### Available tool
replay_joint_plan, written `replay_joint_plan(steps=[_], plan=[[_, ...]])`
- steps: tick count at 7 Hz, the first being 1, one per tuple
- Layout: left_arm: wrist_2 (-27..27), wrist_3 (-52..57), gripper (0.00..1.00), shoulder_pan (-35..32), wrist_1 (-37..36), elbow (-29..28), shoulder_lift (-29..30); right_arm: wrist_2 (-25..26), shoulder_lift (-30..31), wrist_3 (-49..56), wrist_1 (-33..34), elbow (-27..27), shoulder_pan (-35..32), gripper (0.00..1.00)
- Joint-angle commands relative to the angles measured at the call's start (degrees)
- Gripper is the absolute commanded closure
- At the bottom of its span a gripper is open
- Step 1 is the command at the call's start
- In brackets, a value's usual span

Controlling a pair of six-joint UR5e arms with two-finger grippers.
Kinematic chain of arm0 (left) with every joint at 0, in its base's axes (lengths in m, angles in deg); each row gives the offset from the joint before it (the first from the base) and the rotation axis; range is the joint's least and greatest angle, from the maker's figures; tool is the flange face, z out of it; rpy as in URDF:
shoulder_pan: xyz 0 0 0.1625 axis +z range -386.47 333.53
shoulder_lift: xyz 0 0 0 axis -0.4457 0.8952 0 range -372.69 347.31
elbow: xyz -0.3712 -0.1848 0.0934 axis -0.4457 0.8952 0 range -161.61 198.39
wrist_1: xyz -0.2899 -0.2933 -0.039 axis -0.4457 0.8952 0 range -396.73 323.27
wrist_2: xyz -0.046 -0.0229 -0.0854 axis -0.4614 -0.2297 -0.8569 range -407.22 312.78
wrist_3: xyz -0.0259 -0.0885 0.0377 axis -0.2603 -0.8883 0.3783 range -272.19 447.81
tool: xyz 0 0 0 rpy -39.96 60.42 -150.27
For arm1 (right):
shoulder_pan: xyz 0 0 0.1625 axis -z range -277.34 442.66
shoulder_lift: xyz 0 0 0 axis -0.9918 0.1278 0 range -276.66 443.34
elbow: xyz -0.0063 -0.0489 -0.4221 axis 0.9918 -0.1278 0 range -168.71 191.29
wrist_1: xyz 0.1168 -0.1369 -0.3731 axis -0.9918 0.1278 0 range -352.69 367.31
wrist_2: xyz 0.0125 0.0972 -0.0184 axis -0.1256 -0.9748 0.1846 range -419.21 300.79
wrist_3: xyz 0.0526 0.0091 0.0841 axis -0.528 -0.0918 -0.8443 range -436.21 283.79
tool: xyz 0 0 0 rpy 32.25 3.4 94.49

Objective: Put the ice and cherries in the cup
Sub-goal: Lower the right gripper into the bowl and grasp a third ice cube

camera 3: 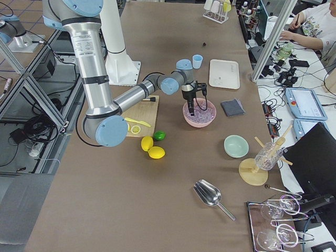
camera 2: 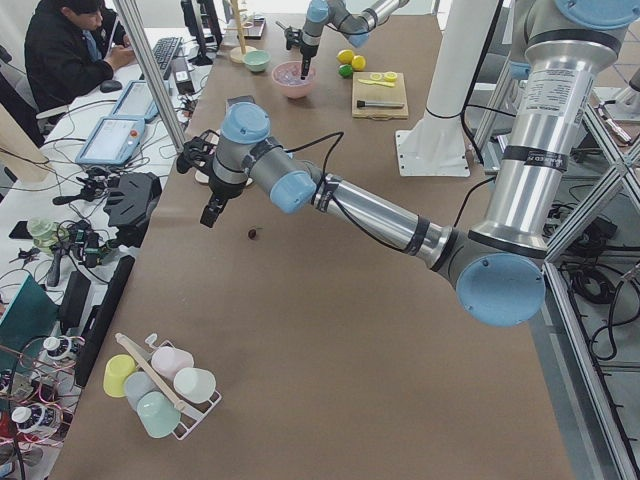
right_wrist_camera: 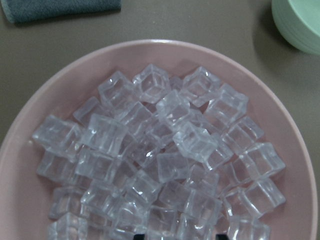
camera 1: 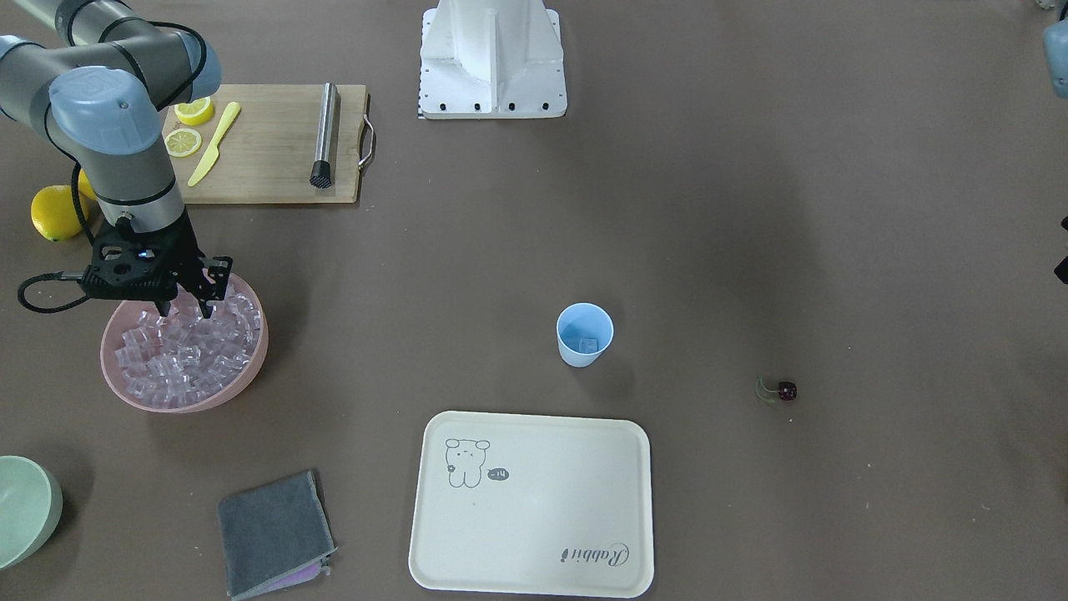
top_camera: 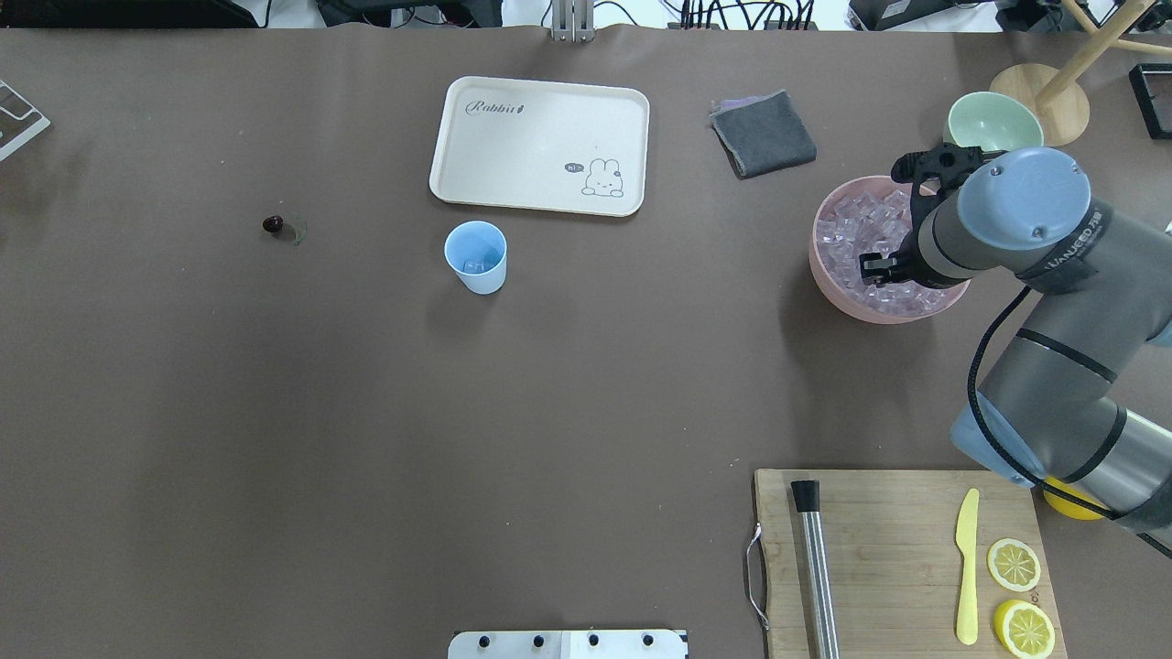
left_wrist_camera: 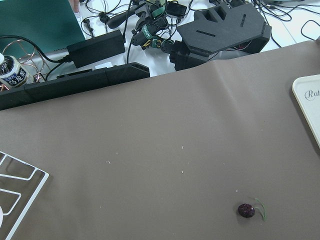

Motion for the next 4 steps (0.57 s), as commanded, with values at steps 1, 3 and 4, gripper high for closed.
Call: replay_joint_plan(steps=[1, 3, 4], plan=[[0.0, 0.1, 0.02, 0.0, 0.0, -0.1, 0.1, 0.2, -0.7, -0.3, -0.1, -1.3, 1.9, 0.42], [0.0, 0.0, 0.02, 0.1, 0.0, -0.5, 0.5, 0.2, -0.8, 0.0, -0.1, -2.0, 1.9, 0.43], [0.0, 0.0, 0.02, 0.1, -0.1, -0.6, 0.8, 0.1, -0.8, -0.2, -0.1, -2.2, 2.0, 0.46]])
